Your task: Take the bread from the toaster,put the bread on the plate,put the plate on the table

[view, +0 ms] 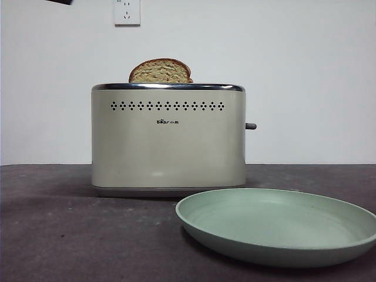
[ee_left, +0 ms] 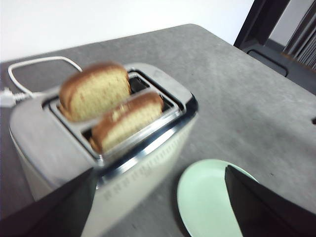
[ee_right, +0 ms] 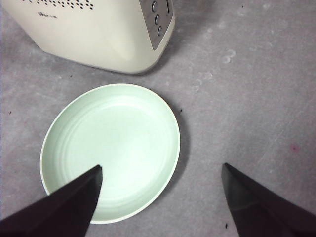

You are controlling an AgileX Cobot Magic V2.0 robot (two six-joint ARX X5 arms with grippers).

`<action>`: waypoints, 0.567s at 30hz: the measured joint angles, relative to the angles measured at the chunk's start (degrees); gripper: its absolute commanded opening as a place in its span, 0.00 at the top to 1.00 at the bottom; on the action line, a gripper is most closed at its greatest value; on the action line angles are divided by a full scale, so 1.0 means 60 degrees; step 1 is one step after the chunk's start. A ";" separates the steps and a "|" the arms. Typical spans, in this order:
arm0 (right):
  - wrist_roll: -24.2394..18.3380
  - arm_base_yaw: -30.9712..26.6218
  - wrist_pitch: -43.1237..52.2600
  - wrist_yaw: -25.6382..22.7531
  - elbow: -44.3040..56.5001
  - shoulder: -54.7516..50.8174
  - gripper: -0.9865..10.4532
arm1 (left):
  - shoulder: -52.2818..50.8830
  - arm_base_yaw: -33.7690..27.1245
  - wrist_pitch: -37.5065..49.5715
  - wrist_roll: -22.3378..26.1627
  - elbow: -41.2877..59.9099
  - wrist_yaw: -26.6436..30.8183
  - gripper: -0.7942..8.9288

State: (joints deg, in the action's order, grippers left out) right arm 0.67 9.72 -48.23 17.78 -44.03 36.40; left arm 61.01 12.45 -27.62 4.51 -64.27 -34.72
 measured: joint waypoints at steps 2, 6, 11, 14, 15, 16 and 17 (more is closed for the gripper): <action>0.0029 0.0000 -0.0098 0.0000 0.0000 0.0000 0.57 | 0.0594 0.0146 0.0004 0.0182 -0.0579 0.0087 0.48; 0.0036 0.0000 -0.0142 0.0000 0.0000 0.0000 0.57 | 0.1672 0.0466 0.0000 0.0495 -0.1592 0.0179 0.48; 0.0036 0.0000 -0.0244 0.0000 0.0000 0.0000 0.57 | 0.2874 0.0838 0.0004 0.0922 -0.2539 0.0459 0.48; 0.0036 0.0000 -0.0266 0.0000 0.0000 0.0000 0.57 | 0.3479 0.1053 0.0004 0.1147 -0.2827 0.0597 0.48; 0.0040 0.0000 -0.0281 0.0000 0.0000 0.0000 0.57 | 0.3679 0.1122 0.0004 0.1224 -0.2892 0.0663 0.48; 0.0040 0.0000 -0.0281 0.0000 0.0000 0.0000 0.57 | 0.3872 0.1180 -0.0007 0.1326 -0.2954 0.0747 0.48; 0.0040 0.0000 -0.0281 0.0000 0.0000 0.0000 0.57 | 0.4025 0.1239 0.0000 0.1395 -0.2998 0.0812 0.48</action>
State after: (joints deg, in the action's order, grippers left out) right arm 0.91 9.72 -49.91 17.78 -44.03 36.40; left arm 85.17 19.88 -27.62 12.88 -82.26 -29.85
